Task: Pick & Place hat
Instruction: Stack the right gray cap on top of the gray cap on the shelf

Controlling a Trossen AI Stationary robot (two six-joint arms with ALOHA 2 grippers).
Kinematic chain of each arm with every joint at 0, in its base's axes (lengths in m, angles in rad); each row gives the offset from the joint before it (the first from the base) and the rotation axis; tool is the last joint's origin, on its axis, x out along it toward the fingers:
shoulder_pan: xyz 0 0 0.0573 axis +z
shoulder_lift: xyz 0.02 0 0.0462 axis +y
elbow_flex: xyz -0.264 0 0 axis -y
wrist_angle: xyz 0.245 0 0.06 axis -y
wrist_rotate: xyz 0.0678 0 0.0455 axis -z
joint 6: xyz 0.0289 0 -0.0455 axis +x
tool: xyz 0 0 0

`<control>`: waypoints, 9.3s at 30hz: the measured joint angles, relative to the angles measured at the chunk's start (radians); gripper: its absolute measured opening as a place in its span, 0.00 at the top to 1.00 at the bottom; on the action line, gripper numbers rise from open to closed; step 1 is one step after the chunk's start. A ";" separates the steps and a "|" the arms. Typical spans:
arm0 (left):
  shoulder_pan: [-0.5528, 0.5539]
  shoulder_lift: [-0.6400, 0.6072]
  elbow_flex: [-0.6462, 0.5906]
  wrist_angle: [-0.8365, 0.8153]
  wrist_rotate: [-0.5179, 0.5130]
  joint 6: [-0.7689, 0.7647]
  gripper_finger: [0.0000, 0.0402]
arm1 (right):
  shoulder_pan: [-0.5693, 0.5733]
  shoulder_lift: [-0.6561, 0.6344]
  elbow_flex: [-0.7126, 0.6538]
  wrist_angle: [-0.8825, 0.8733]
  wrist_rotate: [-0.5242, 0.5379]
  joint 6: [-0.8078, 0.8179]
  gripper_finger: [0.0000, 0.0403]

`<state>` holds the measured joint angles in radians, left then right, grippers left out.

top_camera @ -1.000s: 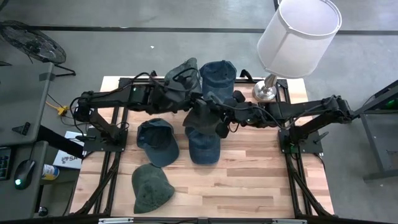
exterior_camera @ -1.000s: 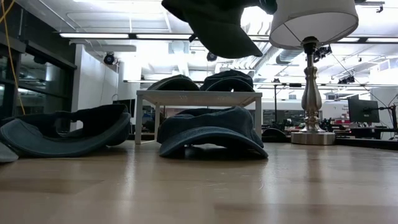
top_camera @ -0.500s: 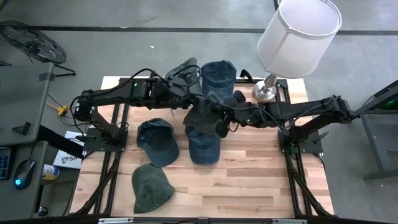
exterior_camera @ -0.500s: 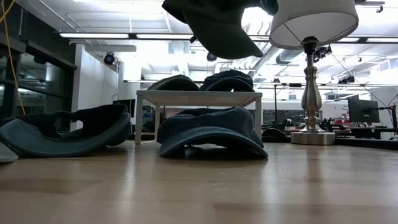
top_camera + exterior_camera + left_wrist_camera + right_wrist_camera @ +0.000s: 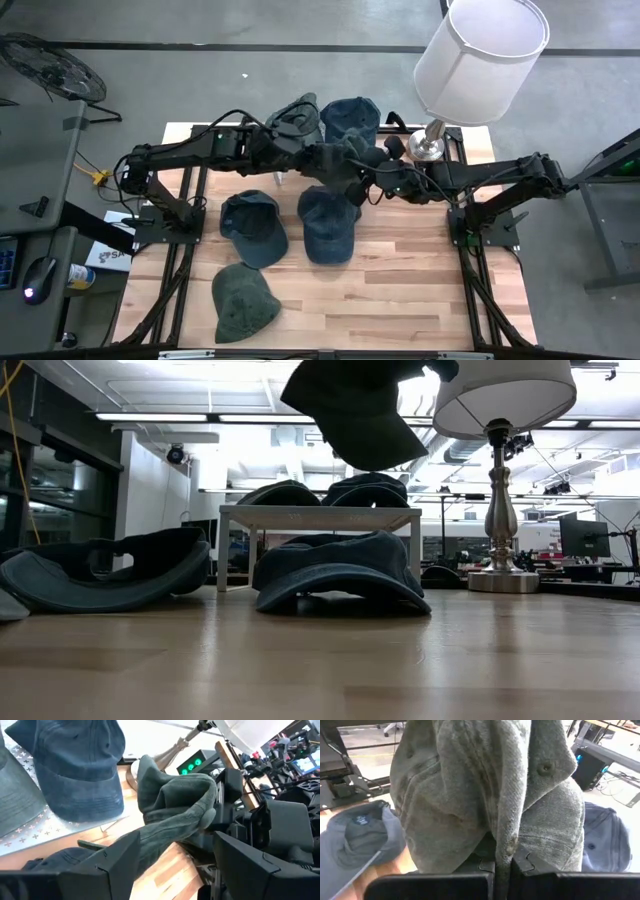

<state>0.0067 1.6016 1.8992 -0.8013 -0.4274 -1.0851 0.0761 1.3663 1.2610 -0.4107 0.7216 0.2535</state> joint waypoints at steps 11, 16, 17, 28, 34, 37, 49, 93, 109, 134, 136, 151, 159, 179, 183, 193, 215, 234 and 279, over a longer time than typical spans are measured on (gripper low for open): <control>0.000 0.000 0.000 0.000 0.031 0.012 0.40 | 0.001 0.000 0.000 0.012 -0.130 -0.018 1.00; 0.000 0.006 0.000 0.003 0.060 0.012 0.40 | 0.001 0.000 0.000 0.013 -0.162 -0.019 1.00; 0.000 0.008 0.000 0.002 0.071 0.012 0.40 | 0.001 0.000 0.000 0.013 -0.171 -0.024 1.00; 0.000 0.049 0.000 -0.018 0.134 0.016 0.51 | 0.003 0.000 0.000 -0.014 -0.236 -0.029 1.00; 0.000 0.048 0.000 -0.011 0.162 0.050 0.78 | 0.003 -0.002 0.000 -0.053 -0.262 -0.029 1.00; 0.000 0.048 0.000 -0.011 0.188 0.076 0.94 | 0.003 -0.009 0.000 -0.055 -0.266 -0.028 1.00; 0.001 0.048 0.000 -0.008 0.235 0.133 0.94 | 0.003 -0.065 0.000 -0.125 -0.345 -0.026 0.96; 0.555 0.008 0.252 -0.583 1.258 1.054 0.94 | 0.003 -0.320 0.000 -0.373 -0.435 0.013 0.80; 0.693 0.038 0.251 -0.661 1.346 1.511 0.94 | 0.003 -0.320 0.000 -0.373 -0.354 0.070 0.80; 0.795 0.098 0.268 -0.614 1.466 1.664 0.94 | 0.003 -0.319 0.000 -0.374 -0.305 0.105 0.80; 0.810 0.098 0.269 -0.601 1.472 1.661 0.94 | 0.003 -0.319 0.000 -0.374 -0.301 0.103 0.80; 0.906 0.098 0.275 -0.549 1.494 1.659 0.94 | 0.003 -0.319 0.000 -0.378 -0.283 0.104 0.80; 0.910 0.131 0.275 -0.556 1.525 1.692 0.94 | 0.003 -0.319 0.000 -0.378 -0.260 0.105 0.80; 0.910 0.183 0.275 -0.620 1.485 1.742 0.94 | 0.003 -0.319 0.000 -0.385 -0.255 0.105 0.80; 0.910 0.183 0.275 -0.616 1.474 1.741 0.94 | 0.003 -0.319 0.000 -0.400 -0.238 0.105 0.80; 0.909 0.211 0.275 -0.608 1.385 1.733 0.94 | 0.003 -0.319 0.000 -0.402 -0.226 0.105 0.80; 0.909 0.223 0.275 -0.431 0.992 1.674 0.86 | 0.003 -0.319 0.000 -0.401 -0.222 0.109 0.80; 0.909 0.223 0.275 -0.433 0.993 1.656 0.86 | -0.006 -0.183 0.000 -0.080 -0.211 -0.129 0.80; 0.909 0.223 0.275 -0.435 1.000 1.626 0.86 | -0.231 0.481 0.000 0.568 -0.143 -1.129 0.51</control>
<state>0.9157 1.8244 2.1738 -1.2366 0.5727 0.5408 -0.1545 1.8477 1.2612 0.1569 0.5782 -0.8752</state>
